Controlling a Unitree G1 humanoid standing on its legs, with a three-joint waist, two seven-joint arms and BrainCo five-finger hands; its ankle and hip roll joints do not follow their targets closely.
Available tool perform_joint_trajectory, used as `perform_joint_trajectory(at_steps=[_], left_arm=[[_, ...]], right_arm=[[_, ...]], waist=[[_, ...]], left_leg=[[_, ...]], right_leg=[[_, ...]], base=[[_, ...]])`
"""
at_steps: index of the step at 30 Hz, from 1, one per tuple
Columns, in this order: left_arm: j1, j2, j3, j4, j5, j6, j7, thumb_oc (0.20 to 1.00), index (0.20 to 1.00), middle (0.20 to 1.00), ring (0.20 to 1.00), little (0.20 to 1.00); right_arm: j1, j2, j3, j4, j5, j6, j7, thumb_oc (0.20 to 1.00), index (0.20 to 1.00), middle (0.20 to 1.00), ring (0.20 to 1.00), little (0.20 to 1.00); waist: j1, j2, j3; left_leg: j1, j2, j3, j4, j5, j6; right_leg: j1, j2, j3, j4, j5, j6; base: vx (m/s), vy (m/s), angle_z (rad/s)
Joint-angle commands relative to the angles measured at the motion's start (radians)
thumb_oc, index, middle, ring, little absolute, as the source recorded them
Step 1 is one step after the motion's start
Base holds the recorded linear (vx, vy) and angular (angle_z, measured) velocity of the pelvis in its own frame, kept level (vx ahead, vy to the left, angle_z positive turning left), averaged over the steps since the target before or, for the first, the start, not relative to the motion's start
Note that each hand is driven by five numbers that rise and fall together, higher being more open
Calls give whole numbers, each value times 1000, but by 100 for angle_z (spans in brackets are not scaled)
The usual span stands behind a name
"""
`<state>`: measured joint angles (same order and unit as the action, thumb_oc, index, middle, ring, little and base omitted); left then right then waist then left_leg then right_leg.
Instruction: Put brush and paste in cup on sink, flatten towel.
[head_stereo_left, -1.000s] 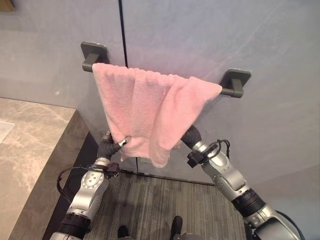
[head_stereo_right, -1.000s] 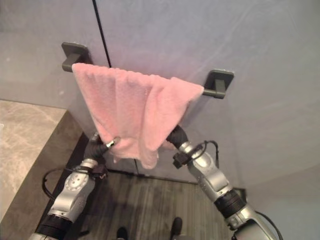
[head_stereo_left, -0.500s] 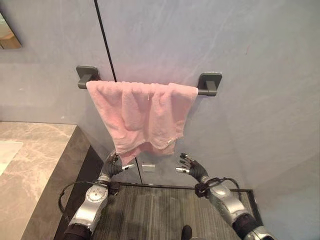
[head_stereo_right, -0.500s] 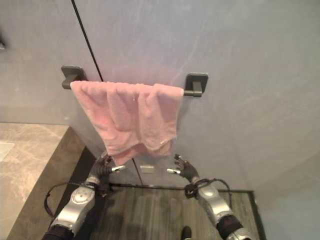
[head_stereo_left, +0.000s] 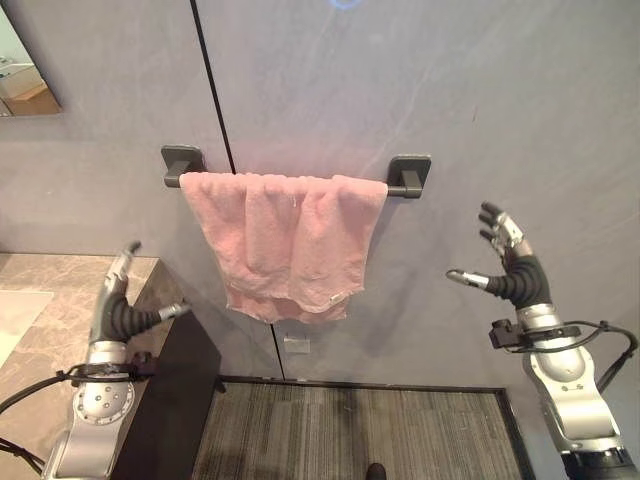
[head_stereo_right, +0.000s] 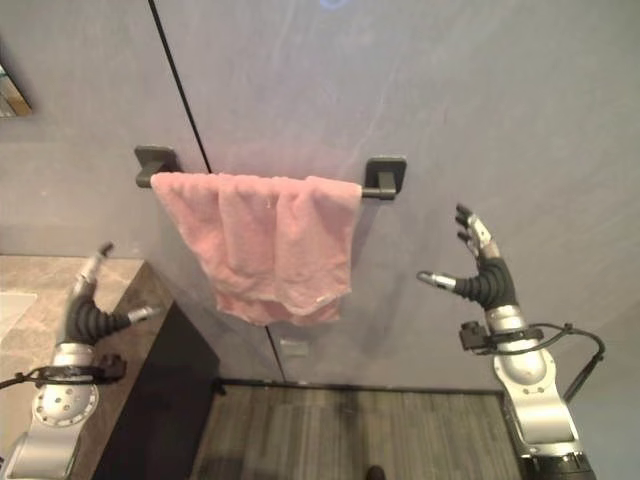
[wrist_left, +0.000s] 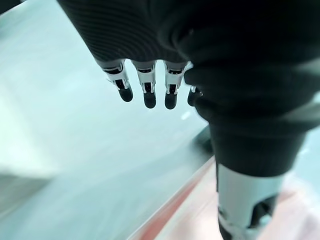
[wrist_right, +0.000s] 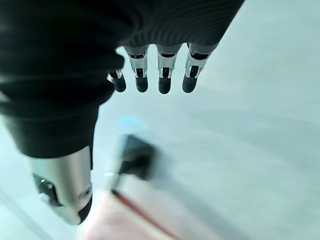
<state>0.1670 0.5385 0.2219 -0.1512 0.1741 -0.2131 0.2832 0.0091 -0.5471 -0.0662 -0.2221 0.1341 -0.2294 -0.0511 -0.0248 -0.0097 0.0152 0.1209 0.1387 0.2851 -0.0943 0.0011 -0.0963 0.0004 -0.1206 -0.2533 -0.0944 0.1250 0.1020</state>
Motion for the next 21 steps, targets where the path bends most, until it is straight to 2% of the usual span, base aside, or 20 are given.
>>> perform_joint_trajectory(at_steps=[1,3,4,5,6,7,8,10,11,12,13,16,18,21], left_arm=[[-184,-8,-5,-142,-101,-151,91,1000,1000,1000,1000,1000],[-230,28,-35,-152,-13,-147,109,1000,1000,1000,1000,1000],[-234,27,-36,-149,-9,-147,111,1000,1000,1000,1000,1000],[-284,139,-60,-159,169,-129,86,1000,1000,1000,1000,1000],[-313,193,-82,-174,230,-131,72,1000,1000,1000,1000,1000],[-320,194,-83,-170,234,-131,75,1000,1000,1000,1000,1000],[-348,252,-100,-167,225,-148,55,1000,1000,1000,1000,1000],[-395,297,-140,-133,183,-146,39,1000,1000,1000,1000,1000],[-400,298,-139,-129,183,-147,40,1000,1000,1000,1000,1000],[-433,362,-170,-97,202,-130,11,1000,1000,1000,1000,1000],[-438,363,-169,-93,202,-131,12,1000,1000,1000,1000,1000],[-470,433,-210,-16,192,-119,-32,1000,1000,1000,1000,1000],[-544,466,-283,65,200,-112,-50,1000,1000,1000,1000,1000],[-724,506,-479,228,217,-95,-82,1000,1000,1000,1000,1000]], right_arm=[[-217,47,26,-141,22,-106,-37,1000,1000,1000,1000,1000],[-307,-10,76,-141,-189,-97,-81,1000,1000,1000,1000,1000],[-312,-10,79,-138,-195,-98,-86,1000,1000,1000,1000,1000],[-414,-124,127,-130,-351,-71,-73,1000,1000,1000,1000,1000],[-455,-156,161,-129,-377,-62,-58,1000,1000,1000,1000,1000],[-465,-155,164,-123,-378,-62,-60,1000,1000,1000,1000,1000],[-514,-177,200,-114,-382,-51,-48,1000,1000,1000,1000,1000],[-615,-202,291,-74,-407,-22,-21,1000,1000,1000,1000,1000],[-626,-202,297,-66,-408,-23,-24,1000,1000,1000,1000,1000],[-710,-227,372,-8,-444,4,-3,1000,1000,1000,1000,1000],[-721,-226,378,-1,-444,3,-6,1000,1000,1000,1000,1000],[-819,-221,459,81,-486,32,12,1000,1000,1000,1000,1000],[-899,-195,531,165,-520,43,7,1000,1000,1000,1000,1000],[-1016,-138,661,308,-546,53,9,1000,1000,1000,1000,1000]], waist=[[-18,-33,-9],[-18,-35,-13],[-18,-36,-11],[-17,-37,-14],[-17,-36,-17],[-17,-37,-13],[-17,-36,-16],[-14,-39,-22],[-15,-38,-18],[-12,-39,-19],[-13,-39,-16],[-10,-37,-16],[-10,-37,-7],[-9,-36,14]], left_leg=[[-2,-28,-21,10,-10,16],[-1,-29,-21,10,-12,17],[-4,-30,-20,8,-6,18],[-1,-31,-18,8,-8,16],[3,-30,-17,10,-15,15],[0,-31,-16,8,-7,16],[3,-32,-13,9,-9,15],[10,-33,-10,11,-16,14],[8,-34,-9,9,-10,15],[11,-33,-8,11,-16,13],[9,-34,-6,10,-10,14],[7,-35,-3,9,-7,13],[1,-37,-3,9,-5,12],[-25,-39,-7,8,9,10]], right_leg=[[69,-74,-5,18,-59,85],[68,-74,-3,17,-57,87],[65,-75,-3,17,-52,86],[64,-74,3,16,-51,89],[68,-73,6,17,-55,91],[64,-73,7,16,-49,89],[66,-73,9,15,-50,91],[70,-72,12,16,-54,94],[67,-72,12,15,-49,92],[69,-72,15,17,-50,95],[66,-72,16,16,-45,93],[60,-73,19,15,-40,94],[55,-74,22,14,-37,95],[29,-75,25,13,-25,100]], base=[[0,0,0],[0,0,0],[0,0,0],[0,0,0],[0,0,0],[0,0,0],[0,0,0],[20,13,0],[33,24,-3],[0,0,0],[5,22,-3],[0,0,0],[1,19,0],[-27,27,0]])
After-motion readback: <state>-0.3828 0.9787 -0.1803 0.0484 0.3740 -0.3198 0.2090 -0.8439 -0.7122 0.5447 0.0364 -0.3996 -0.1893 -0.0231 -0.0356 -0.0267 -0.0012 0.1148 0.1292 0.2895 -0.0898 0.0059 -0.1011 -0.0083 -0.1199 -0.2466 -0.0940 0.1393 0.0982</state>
